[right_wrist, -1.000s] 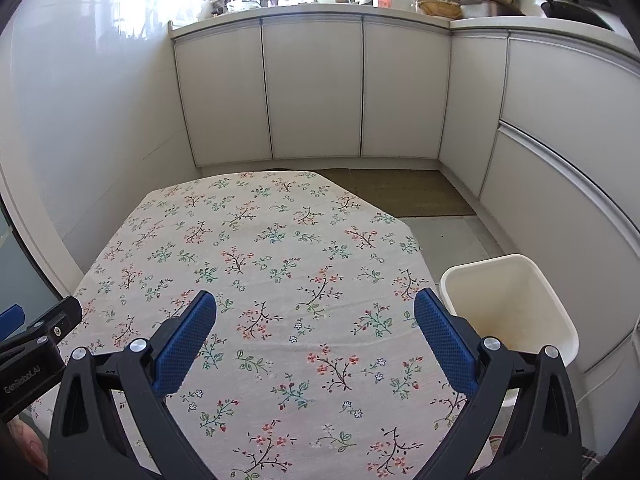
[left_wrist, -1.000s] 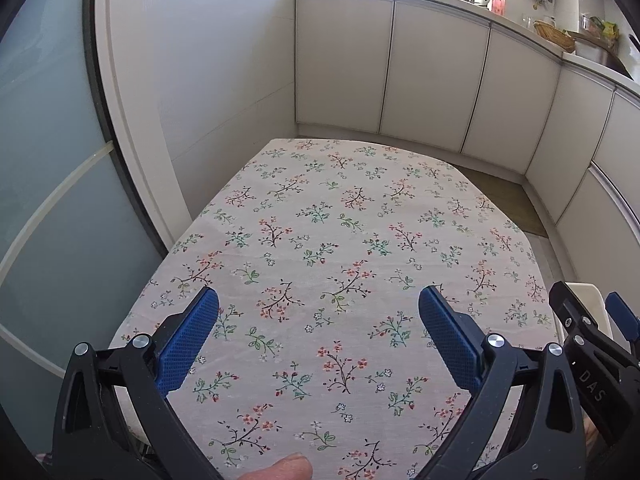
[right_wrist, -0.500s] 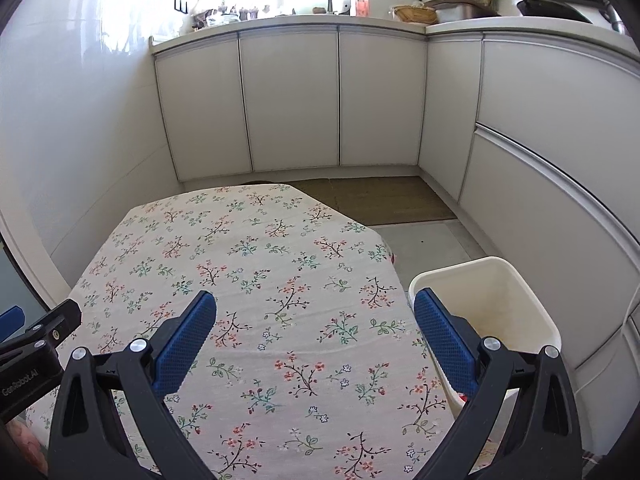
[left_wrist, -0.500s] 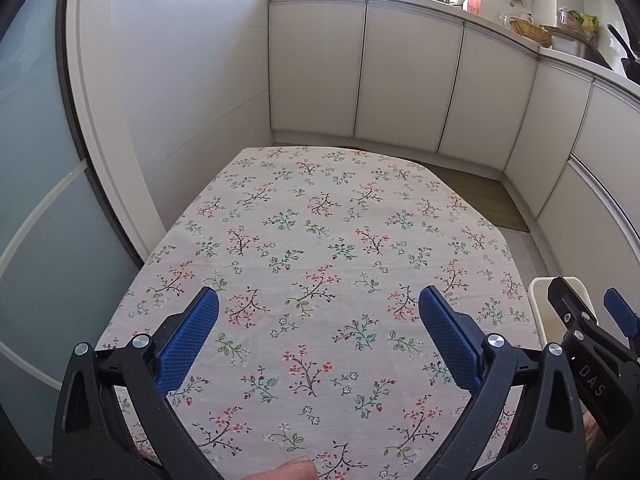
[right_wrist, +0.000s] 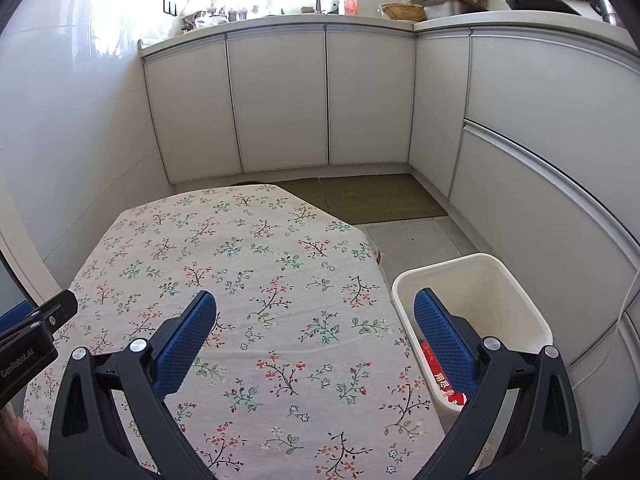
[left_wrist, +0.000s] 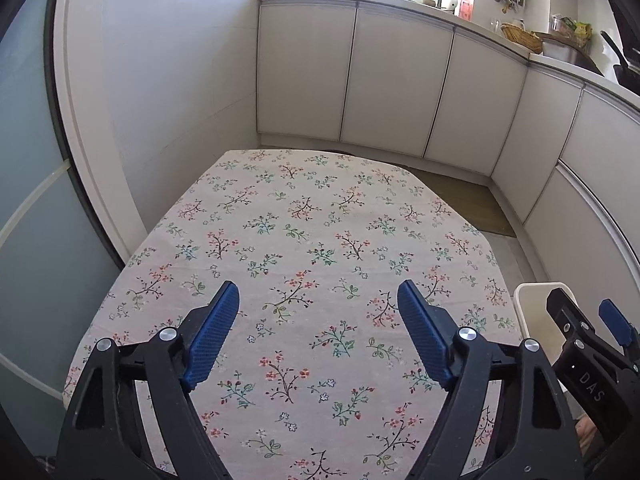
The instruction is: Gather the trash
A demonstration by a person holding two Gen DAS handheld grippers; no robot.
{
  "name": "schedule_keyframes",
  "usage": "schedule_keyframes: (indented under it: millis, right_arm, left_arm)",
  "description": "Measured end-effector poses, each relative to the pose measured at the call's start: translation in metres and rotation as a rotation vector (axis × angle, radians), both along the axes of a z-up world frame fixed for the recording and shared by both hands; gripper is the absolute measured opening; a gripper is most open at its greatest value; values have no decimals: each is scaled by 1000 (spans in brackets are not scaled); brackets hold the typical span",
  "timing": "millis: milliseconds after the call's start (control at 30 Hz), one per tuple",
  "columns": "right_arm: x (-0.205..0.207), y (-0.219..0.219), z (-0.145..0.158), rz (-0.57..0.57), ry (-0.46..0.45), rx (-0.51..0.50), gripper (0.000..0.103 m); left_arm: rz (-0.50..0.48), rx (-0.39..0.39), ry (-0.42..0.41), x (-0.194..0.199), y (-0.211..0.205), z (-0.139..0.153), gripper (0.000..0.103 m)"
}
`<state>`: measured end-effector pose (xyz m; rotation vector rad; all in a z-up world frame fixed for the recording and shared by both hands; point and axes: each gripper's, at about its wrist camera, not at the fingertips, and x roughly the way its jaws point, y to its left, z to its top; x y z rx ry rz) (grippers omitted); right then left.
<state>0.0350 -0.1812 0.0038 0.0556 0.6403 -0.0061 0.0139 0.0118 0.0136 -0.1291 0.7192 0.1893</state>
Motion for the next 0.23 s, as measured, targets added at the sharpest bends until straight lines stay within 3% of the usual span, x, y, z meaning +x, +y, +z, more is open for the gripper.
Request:
schedule_keyframes:
  millis: [67, 233]
  right_arm:
    - [0, 0, 0, -1, -2, 0, 96]
    - [-1, 1, -1, -1, -4, 0, 96]
  left_arm:
    - [-2, 2, 3, 0, -2, 1, 92]
    - [-9, 29, -12, -2, -7, 4, 96]
